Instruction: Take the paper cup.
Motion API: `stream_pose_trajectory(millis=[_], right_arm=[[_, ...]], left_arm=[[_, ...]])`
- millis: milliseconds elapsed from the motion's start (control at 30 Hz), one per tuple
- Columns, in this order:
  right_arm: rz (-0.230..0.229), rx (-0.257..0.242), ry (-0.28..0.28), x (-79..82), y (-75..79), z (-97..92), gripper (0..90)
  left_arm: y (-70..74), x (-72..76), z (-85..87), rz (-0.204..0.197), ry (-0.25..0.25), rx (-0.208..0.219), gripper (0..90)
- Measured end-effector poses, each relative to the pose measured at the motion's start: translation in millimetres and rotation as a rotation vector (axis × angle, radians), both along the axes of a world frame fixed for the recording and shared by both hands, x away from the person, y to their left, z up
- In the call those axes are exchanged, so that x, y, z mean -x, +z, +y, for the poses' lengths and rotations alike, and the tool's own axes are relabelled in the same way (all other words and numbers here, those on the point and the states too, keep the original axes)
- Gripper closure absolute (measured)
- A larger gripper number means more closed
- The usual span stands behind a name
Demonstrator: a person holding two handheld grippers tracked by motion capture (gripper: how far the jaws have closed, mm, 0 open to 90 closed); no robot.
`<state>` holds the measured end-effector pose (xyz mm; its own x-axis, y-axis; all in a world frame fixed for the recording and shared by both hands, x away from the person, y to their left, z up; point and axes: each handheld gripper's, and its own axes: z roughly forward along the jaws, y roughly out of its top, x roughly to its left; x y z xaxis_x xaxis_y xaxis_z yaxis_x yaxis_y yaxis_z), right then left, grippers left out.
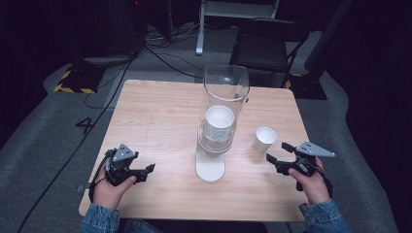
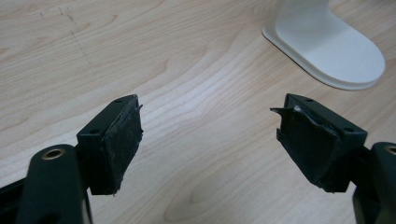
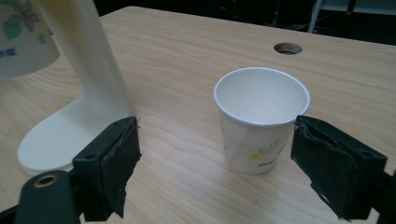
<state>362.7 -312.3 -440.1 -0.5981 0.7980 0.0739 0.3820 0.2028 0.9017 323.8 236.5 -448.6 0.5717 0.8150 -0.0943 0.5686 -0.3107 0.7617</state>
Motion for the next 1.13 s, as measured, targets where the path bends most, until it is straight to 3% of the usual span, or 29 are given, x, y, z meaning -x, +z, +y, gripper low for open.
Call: stream_pose_trajectory(millis=[100,233,400,467,600,800,833,1133], right_arm=[[0.005,0.006,0.025,5.9,0.6,1.1,16.3],[0.031,0.051,0.145,21.4,-3.2,8.7,21.9],[0.077,0.075,0.200,29.1,-15.2,13.5,22.3],[0.114,0.072,0.206,27.9,-19.7,13.1,20.4],[0.110,0.085,0.192,27.2,-27.7,14.3,19.8],[0.111,0.116,0.200,27.2,-36.7,19.0,19.5],[0.093,0.120,0.196,27.2,-38.7,19.8,18.0],[0.076,0.116,0.173,24.6,-42.1,15.4,17.1]], left_arm=[[-2.5,7.1,0.6,0.002,-0.022,-0.001,21.9],[-8.4,16.0,0.2,0.001,-0.049,-0.010,21.3],[-13.2,17.1,-2.2,-0.010,-0.062,-0.002,18.1],[-14.1,16.7,-4.1,-0.026,-0.088,-0.005,15.5],[-15.9,17.0,-9.2,-0.038,-0.126,-0.012,15.6],[-17.8,15.2,-11.7,-0.027,-0.121,-0.015,15.6],[-17.9,15.3,-11.8,-0.028,-0.123,-0.015,15.6],[-19.5,12.8,-11.1,-0.015,-0.090,-0.002,15.6]])
